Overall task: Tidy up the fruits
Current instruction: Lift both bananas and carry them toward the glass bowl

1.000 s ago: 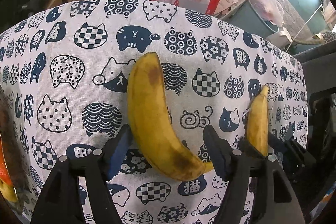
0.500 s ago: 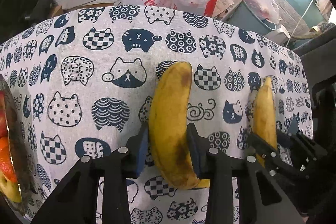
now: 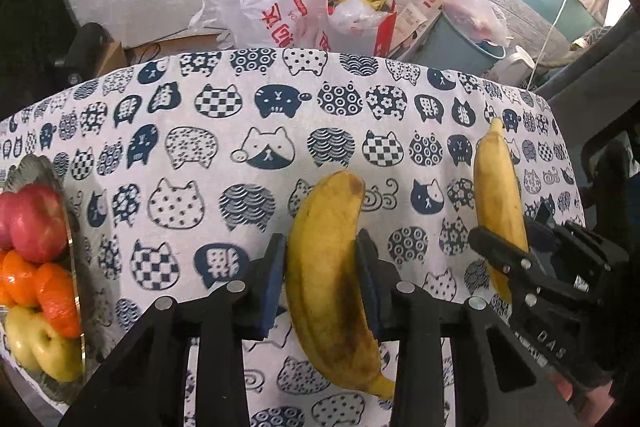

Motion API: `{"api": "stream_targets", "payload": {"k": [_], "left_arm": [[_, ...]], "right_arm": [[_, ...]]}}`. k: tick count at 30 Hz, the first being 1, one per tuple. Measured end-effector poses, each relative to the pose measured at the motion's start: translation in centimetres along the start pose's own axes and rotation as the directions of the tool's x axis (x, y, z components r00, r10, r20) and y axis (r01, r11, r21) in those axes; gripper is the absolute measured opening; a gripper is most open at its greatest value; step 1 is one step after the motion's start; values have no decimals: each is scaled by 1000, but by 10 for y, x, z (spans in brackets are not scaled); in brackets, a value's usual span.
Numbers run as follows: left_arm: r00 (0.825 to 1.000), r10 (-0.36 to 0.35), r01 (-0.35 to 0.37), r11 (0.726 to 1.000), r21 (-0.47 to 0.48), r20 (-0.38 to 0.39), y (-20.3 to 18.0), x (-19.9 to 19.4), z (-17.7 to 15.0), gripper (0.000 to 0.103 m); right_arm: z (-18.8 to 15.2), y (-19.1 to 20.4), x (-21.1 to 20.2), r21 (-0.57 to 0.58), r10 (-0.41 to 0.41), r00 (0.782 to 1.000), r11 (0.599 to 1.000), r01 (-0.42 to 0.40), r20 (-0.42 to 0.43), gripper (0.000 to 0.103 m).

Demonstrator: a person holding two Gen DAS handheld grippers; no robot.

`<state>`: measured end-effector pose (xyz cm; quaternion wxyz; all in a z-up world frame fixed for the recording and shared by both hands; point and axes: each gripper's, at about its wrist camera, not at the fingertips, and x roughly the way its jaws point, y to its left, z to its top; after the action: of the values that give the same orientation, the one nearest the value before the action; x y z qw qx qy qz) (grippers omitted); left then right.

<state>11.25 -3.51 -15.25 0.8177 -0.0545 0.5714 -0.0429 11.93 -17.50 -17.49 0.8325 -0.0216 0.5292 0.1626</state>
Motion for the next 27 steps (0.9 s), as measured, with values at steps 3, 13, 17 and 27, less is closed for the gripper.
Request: {"api": "stream_targets", "payload": {"k": [3,13,17,27], "left_arm": [[1000,12,-12,1000,3,-14,2,2,-7,35],[998,48,-48,999,26,-27,13,17,-32,34],[999,49,-49,999,14,-21,15,17,-35,36],[997,50,-50,999,3,-53,16,32,-38,44]], "right_arm": [[1,5,-1,-4,6,1000,1000,-6,-4,34],[1,21,-1,-31,19,1000,999,-19,-13,34],[2,23,-1,-36,20,1000,999,-21,-15,34],[1,23,-2,-34,21,1000,999,-22,-17,34]]}}
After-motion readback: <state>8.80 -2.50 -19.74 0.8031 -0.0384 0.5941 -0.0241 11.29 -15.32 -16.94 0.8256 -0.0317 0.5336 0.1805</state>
